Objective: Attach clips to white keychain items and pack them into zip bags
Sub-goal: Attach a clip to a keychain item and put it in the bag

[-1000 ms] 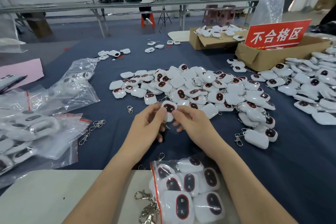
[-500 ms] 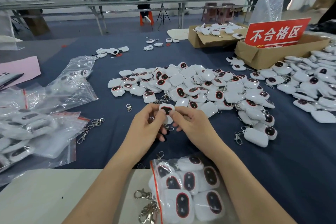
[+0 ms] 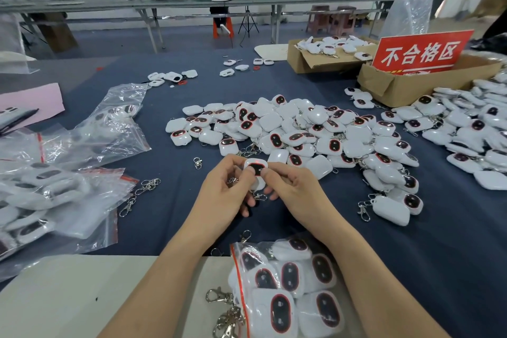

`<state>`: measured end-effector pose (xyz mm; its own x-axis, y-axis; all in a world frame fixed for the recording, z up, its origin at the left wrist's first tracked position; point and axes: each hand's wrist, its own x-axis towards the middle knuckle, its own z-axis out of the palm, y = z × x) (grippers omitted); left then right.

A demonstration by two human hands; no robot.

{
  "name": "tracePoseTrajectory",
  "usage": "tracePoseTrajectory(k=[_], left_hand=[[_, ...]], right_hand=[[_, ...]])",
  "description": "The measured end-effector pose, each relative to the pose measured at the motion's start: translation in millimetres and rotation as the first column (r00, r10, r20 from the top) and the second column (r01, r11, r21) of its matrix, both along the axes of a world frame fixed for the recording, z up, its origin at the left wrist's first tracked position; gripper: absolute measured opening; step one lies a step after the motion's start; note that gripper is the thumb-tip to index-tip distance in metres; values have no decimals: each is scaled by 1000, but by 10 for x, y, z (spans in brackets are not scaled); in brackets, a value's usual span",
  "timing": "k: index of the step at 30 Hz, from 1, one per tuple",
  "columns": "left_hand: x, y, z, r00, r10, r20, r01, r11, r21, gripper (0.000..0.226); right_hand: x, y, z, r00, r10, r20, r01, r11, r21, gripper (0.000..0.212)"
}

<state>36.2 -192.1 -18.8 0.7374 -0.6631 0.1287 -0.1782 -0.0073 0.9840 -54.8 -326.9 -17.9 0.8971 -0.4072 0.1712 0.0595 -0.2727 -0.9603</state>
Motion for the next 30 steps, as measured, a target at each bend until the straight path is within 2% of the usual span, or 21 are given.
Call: tracePoseTrajectory(k=[8, 17, 22, 30], left_hand=[[-25, -6, 7, 1000, -16, -22, 15, 999, -47, 15], [-38, 17, 34, 996, -85, 17, 85, 996, -22, 36], [-22, 21, 20, 995, -88, 43, 88, 996, -2, 40], [-25, 17, 17, 995, -76, 60, 77, 997, -13, 40]], right_hand=[[-3, 11, 74, 999, -45, 15, 44, 995, 86, 28], [7, -4, 55, 999, -52, 14, 50, 990, 132, 36], [10, 4, 49, 998, -59, 31, 53, 988, 145, 35], [-1, 21, 37, 997, -65, 38, 59, 988, 146, 22]])
